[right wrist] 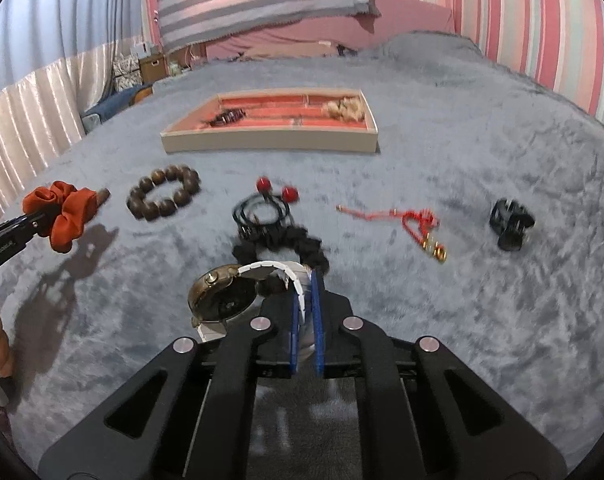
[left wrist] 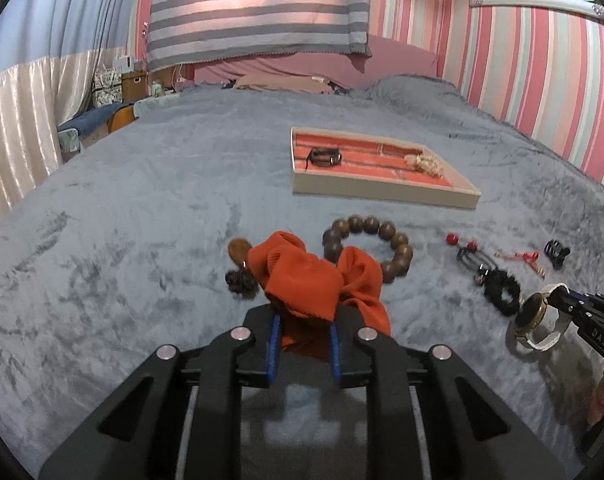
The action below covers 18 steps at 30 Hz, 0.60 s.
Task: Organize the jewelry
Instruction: 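Carry orange scrunchie and white watch into the tray with both tools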
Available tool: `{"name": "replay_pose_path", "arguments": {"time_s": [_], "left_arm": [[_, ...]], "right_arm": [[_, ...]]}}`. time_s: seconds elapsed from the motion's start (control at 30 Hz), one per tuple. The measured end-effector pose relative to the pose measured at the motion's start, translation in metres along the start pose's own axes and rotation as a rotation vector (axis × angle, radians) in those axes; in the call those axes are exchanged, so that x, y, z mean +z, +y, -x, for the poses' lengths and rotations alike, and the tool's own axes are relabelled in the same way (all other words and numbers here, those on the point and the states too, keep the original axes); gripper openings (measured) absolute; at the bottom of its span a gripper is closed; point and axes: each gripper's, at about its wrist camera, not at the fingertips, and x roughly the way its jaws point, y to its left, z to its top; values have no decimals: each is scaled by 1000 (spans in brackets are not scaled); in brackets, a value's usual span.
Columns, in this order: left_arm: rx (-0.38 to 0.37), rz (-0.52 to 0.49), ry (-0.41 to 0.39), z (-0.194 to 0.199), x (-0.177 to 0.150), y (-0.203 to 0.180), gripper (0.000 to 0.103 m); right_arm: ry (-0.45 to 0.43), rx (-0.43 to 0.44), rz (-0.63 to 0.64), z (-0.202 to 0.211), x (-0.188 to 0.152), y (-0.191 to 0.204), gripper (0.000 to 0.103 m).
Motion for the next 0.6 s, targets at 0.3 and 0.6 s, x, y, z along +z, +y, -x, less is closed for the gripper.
{"name": "replay_pose_path", "arguments": {"time_s": [0.3,0.6], "left_arm": [[-41,-14,-69,0,60,-14,19],[-47,-72,-55,-64,124,-45,19]], "right_arm": [[-56,11,-37,2,57,-10,7],[-95,-14,-101,-46,138,-39,7]]}}
